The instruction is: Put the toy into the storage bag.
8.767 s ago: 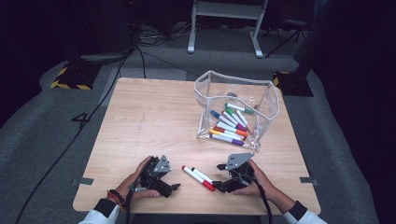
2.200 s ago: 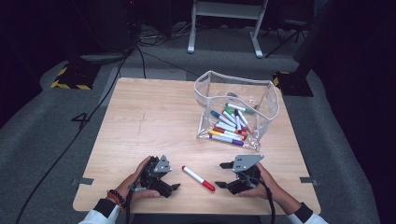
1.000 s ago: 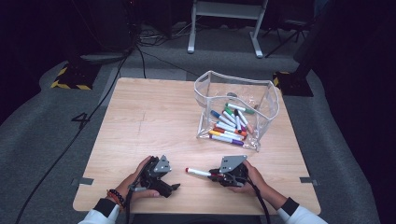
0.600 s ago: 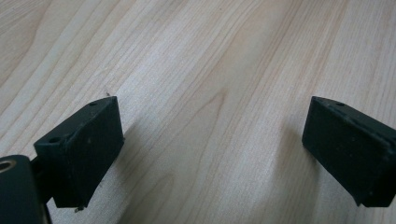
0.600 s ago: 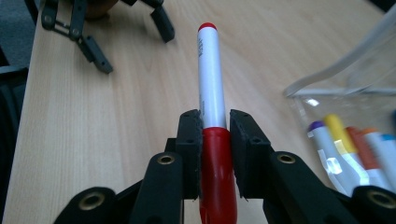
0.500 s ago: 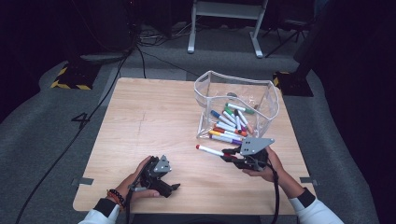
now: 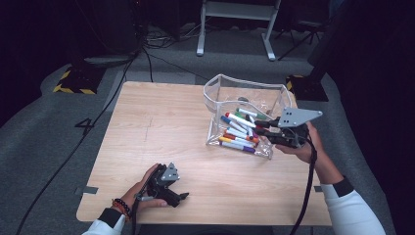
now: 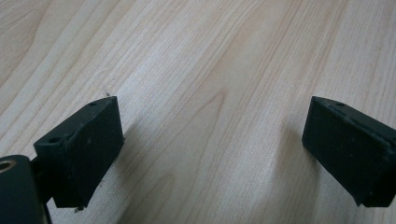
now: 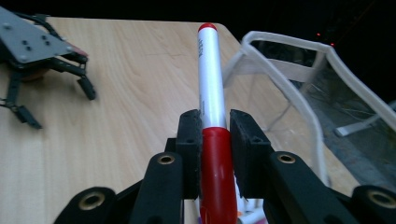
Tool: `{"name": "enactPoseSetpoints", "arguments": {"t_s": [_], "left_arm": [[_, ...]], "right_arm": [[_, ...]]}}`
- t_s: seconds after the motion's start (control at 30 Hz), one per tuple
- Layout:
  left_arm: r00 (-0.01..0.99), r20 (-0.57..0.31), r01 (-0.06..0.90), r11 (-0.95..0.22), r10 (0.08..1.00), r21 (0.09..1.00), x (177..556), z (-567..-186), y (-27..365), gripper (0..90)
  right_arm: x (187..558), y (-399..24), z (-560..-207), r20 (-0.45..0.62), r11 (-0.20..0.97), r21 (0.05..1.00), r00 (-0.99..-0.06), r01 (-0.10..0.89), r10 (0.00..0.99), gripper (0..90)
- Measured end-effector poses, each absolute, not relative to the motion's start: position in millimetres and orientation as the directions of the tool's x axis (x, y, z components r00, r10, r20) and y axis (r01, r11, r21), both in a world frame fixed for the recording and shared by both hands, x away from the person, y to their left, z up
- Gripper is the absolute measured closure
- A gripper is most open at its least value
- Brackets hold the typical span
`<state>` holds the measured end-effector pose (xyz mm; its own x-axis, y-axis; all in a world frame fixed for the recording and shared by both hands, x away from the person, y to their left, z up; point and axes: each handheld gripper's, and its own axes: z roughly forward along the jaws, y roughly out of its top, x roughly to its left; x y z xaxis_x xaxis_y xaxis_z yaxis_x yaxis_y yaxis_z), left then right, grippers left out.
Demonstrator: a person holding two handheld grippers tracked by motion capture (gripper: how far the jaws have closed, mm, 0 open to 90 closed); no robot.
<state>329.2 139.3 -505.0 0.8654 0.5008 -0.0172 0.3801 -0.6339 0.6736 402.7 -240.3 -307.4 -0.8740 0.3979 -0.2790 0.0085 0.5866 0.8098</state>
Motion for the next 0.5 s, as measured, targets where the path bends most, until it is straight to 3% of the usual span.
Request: {"name": "enactPoseSetpoints", "arguments": {"t_s": [0.5], "left_arm": [[0.865, -0.017, 0.380, -0.634, 0.501, 0.674, 329, -505, 139, 5.5]], "right_arm": [[468, -258, -299, -0.219, 0.587, 0.797, -0.835, 0.145, 0.504, 74.8]]}}
